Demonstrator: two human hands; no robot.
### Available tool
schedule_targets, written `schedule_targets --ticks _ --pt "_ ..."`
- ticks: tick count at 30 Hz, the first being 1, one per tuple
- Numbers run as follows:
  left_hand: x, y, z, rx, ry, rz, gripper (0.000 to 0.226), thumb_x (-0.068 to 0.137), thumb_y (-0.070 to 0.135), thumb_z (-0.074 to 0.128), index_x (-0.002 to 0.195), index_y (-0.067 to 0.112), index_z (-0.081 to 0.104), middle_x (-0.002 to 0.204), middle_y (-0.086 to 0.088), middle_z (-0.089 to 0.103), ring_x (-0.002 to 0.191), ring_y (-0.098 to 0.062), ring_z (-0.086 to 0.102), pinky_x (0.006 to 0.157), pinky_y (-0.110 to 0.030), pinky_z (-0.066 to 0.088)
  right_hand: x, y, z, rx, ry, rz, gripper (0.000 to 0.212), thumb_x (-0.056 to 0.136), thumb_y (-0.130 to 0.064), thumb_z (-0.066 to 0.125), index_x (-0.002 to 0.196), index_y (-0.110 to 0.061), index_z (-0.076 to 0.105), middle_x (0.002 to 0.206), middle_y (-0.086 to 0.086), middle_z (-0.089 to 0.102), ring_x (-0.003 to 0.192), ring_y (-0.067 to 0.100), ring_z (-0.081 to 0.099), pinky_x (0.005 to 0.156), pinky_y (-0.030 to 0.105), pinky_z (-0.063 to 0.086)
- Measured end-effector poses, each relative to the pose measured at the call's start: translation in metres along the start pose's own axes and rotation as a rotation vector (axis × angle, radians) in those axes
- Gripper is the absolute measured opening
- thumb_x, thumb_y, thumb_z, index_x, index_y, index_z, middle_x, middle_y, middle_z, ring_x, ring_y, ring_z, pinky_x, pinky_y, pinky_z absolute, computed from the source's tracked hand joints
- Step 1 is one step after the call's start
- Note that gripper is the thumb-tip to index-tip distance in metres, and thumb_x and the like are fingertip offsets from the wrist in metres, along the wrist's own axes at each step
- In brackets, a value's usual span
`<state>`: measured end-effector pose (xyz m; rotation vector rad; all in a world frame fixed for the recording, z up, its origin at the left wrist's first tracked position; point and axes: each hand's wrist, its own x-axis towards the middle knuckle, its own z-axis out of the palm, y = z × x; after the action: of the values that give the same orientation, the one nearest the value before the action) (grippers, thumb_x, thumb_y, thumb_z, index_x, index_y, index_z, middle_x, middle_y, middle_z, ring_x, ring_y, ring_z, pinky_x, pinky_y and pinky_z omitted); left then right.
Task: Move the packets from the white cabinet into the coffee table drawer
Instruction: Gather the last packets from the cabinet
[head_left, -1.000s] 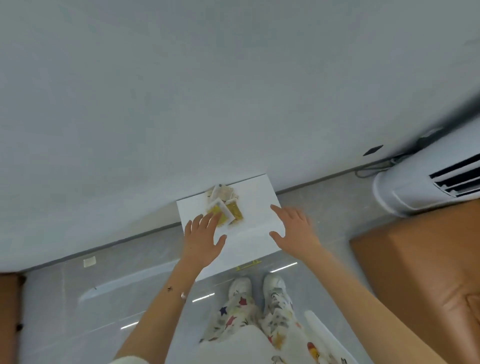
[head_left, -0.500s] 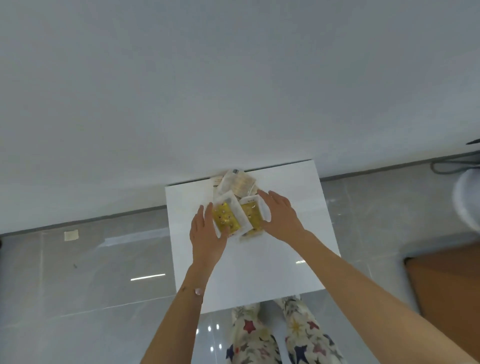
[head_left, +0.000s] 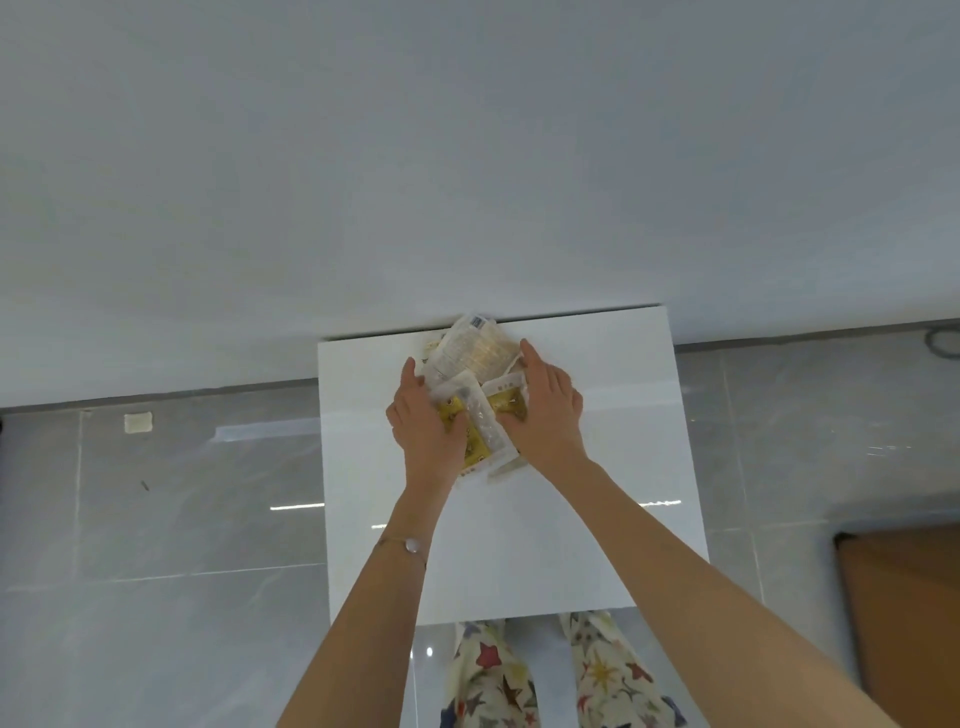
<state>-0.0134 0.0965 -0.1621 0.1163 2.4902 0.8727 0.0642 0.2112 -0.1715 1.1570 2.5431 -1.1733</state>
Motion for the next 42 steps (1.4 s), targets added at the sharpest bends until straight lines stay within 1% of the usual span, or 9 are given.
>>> schedule_targets --ticks 6,9,13,18,22,28,34,39,42 --pt "0.007 -0.025 0.007 -0.145 -0.021 -0.13 0.069 0.057 0.046 0.058 0.122 0.023 0.049 0.112 0.0 0.059 0.104 -0.026 0.058 0.084 -0.048 0.055 -0.003 -0.005 0.006 0.212 -0.081 0.143 0.079 0.082 -0.012 0.063 0.149 -0.016 0.022 0.127 0.003 0.05 0.118 0.022 0.041 0.105 0.04 0.035" --pt "-0.001 -0.013 -0.001 -0.245 -0.032 -0.129 0.04 0.066 0.026 0.065 0.103 0.034 0.051 0.106 0.005 0.06 0.103 -0.024 0.06 0.08 -0.045 0.057 -0.003 -0.004 0.009 0.344 -0.155 0.179 0.045 0.07 -0.023 0.062 0.114 -0.03 0.056 0.105 0.004 0.06 0.092 0.017 0.055 0.082 0.036 0.049" --pt "-0.01 -0.007 -0.008 -0.413 -0.07 -0.12 0.042 0.079 -0.004 0.063 0.1 0.03 0.051 0.102 0.007 0.062 0.093 -0.012 0.064 0.067 -0.021 0.054 -0.013 -0.011 -0.003 0.575 -0.204 0.173 0.019 0.074 0.003 0.061 0.085 -0.012 0.059 0.082 0.01 0.064 0.065 0.013 0.058 0.055 0.019 0.048" --pt "-0.015 -0.014 -0.015 -0.434 -0.166 -0.068 0.023 0.081 -0.001 0.063 0.09 0.019 0.055 0.103 -0.011 0.061 0.091 -0.022 0.064 0.068 -0.027 0.053 -0.027 -0.002 -0.012 0.707 -0.268 0.217 0.035 0.081 -0.007 0.065 0.112 -0.02 0.057 0.105 0.001 0.068 0.097 0.018 0.066 0.087 0.038 0.056" --pt "-0.022 -0.017 -0.02 -0.48 -0.196 -0.041 0.026 0.084 0.003 0.066 0.085 0.022 0.049 0.087 -0.001 0.059 0.081 -0.017 0.063 0.068 -0.03 0.054 -0.034 0.007 -0.018 0.78 -0.28 0.221 0.041 0.084 -0.007 0.065 0.119 -0.024 0.053 0.112 0.0 0.066 0.102 0.017 0.066 0.087 0.039 0.057" --pt "-0.03 -0.024 -0.022 -0.51 -0.23 -0.039 0.037 0.072 0.039 0.068 0.085 0.013 0.045 0.093 -0.025 0.058 0.085 -0.036 0.066 0.073 -0.046 0.054 -0.04 0.017 -0.032 0.849 -0.284 0.205 0.04 0.088 -0.005 0.062 0.123 -0.021 0.053 0.118 -0.003 0.064 0.108 0.015 0.064 0.087 0.033 0.056" --pt "-0.036 -0.031 -0.026 -0.459 -0.378 0.044 0.019 0.09 0.016 0.062 0.108 0.019 0.06 0.1 0.0 0.068 0.093 -0.015 0.067 0.074 -0.025 0.054 -0.045 0.02 -0.038 1.053 -0.361 0.217 0.043 0.087 -0.005 0.063 0.124 -0.025 0.056 0.12 0.001 0.066 0.111 0.019 0.063 0.088 0.035 0.055" --pt "-0.042 -0.039 -0.032 -0.312 -0.418 0.074 0.032 0.084 0.035 0.056 0.114 0.023 0.061 0.103 0.003 0.068 0.095 -0.012 0.067 0.081 -0.033 0.055 -0.043 0.013 -0.034 1.104 -0.319 0.239 0.039 0.086 -0.009 0.065 0.123 -0.018 0.058 0.116 0.004 0.067 0.112 0.025 0.063 0.089 0.038 0.054" --pt "-0.046 -0.039 -0.037 -0.301 -0.351 0.038 0.015 0.084 0.032 0.06 0.097 0.023 0.059 0.091 0.005 0.065 0.086 -0.014 0.066 0.075 -0.032 0.054 -0.047 0.009 -0.033 1.121 -0.281 0.245 0.037 0.086 -0.009 0.066 0.121 -0.018 0.06 0.115 0.005 0.067 0.11 0.025 0.063 0.091 0.041 0.054"
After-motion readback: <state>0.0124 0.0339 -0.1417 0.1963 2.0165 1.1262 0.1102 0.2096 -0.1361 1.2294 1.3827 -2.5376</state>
